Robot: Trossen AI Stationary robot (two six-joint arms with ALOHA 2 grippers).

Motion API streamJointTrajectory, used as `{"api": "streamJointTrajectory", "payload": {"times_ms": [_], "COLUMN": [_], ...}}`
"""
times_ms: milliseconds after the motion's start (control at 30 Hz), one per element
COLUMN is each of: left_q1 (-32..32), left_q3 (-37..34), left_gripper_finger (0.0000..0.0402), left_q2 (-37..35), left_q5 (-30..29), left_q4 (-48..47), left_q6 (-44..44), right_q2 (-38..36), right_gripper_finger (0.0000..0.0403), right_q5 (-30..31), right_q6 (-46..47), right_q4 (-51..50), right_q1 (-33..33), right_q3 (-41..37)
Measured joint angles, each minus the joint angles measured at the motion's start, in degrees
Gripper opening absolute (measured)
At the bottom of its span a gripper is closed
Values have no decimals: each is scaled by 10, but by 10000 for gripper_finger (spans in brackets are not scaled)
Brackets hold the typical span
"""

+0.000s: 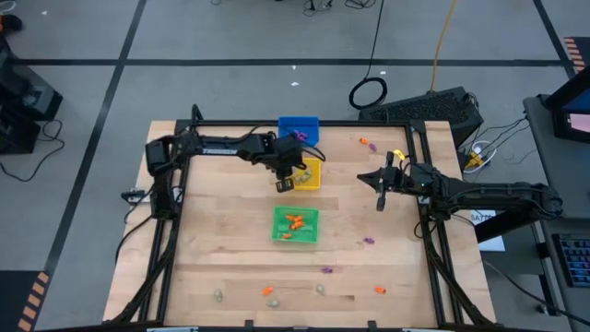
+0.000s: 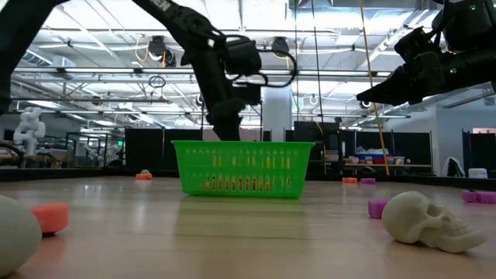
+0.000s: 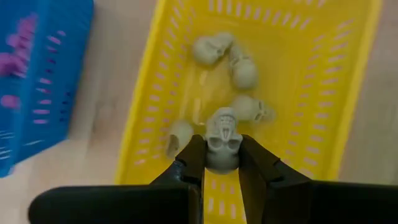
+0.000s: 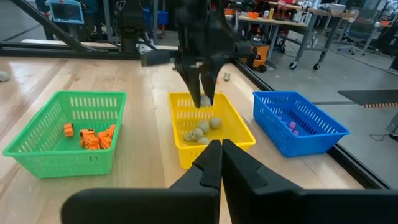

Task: Sort Halloween decoration
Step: Put the skull toy into the yellow bin, then put the top purple skeleton toy into the blue bin

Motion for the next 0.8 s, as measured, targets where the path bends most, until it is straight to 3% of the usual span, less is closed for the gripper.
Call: {"api": "streamJointTrajectory", "payload": {"times_ms": [133, 367, 467, 600, 800], "left_q1": [-1, -16, -20, -34, -44], "left_q3": [0, 0, 1, 0, -7], "left_gripper_finger": [63, 182, 203, 172, 56], "left_q2": [22, 19, 15, 7, -21], "left_q5": [4, -25, -28, -45, -44], "left_q4": [21, 31, 36, 58, 116], "left_q6": [0, 1, 0, 6, 16], "right_q2": [0, 0, 0, 0, 0], "right_gripper_finger": [0, 0, 0, 0, 0], "right_q5": [0, 0, 0, 0, -2], "right_q6": [0, 0, 0, 0, 0], "right_q4": [0, -1, 0, 0, 11], "right_q1": [0, 0, 0, 0, 0], "right_q3": [0, 0, 0, 0, 0]}}
